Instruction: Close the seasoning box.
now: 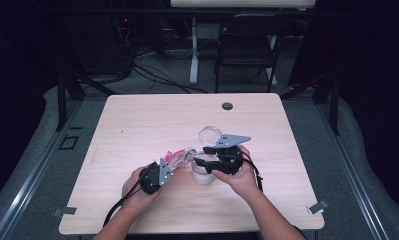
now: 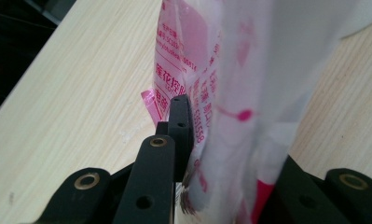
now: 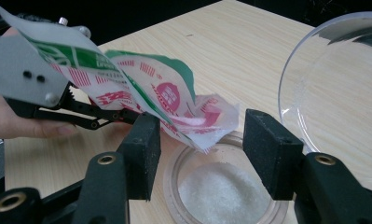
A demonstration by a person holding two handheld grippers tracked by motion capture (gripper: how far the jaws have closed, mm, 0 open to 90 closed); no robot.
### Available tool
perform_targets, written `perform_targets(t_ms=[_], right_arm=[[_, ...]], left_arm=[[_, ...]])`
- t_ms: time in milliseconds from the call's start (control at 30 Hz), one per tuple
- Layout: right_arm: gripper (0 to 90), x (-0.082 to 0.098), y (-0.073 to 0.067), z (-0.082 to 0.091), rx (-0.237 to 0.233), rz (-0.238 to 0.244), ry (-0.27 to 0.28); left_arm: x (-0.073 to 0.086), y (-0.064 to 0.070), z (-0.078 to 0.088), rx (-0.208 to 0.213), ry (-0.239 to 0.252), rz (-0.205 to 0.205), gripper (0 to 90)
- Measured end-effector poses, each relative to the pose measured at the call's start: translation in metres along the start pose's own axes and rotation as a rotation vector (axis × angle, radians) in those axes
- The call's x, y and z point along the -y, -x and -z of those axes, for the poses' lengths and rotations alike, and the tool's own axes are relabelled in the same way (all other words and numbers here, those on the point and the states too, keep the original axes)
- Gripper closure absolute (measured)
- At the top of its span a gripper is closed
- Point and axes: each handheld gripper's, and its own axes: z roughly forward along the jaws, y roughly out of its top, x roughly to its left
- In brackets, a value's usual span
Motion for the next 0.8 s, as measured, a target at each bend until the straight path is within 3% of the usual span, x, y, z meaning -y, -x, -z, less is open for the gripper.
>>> perform_targets(t_ms=[67,100,133,167,433,533,600,733,800], right_arm=[[46.6,0.0,0.0,0.0,0.002,0.003,-0.001],[46.6,0.0,0.0,0.001,0.003,0.001,0.002],[46.6,0.0,0.0,0.001,0.003,0.001,0.002],[46.6,0.0,0.001,0.001,0.004,0.0,0.004],[46.9,0.0,0.002,0.002,0.012,-0.008,0.014],[46.9,0.0,0.002,0.003,0.013,-0.008,0.015],[46.9,0.0,0.002,0.003,0.013,-0.007,0.015],[47.2,0.0,0.003,0.003,0.018,-0.006,0.014],[47.2,0.0,0.003,0.003,0.018,-0.005,0.015]], left_arm=[[0.003,-0.005,0.0,0.024,0.014,0.041,79.6],[0.005,-0.009,-0.001,0.043,0.023,0.087,79.9],[0.005,-0.009,-0.001,0.043,0.023,0.087,80.1],[0.008,-0.012,-0.001,0.06,0.033,0.123,80.3],[0.013,-0.021,-0.001,0.093,0.065,0.22,80.9],[0.019,-0.028,-0.001,0.117,0.093,0.294,81.2],[0.02,-0.031,-0.001,0.125,0.102,0.318,81.4],[0.026,-0.04,0.002,0.124,0.123,0.377,82.0],[0.027,-0.042,0.003,0.119,0.127,0.386,82.2]])
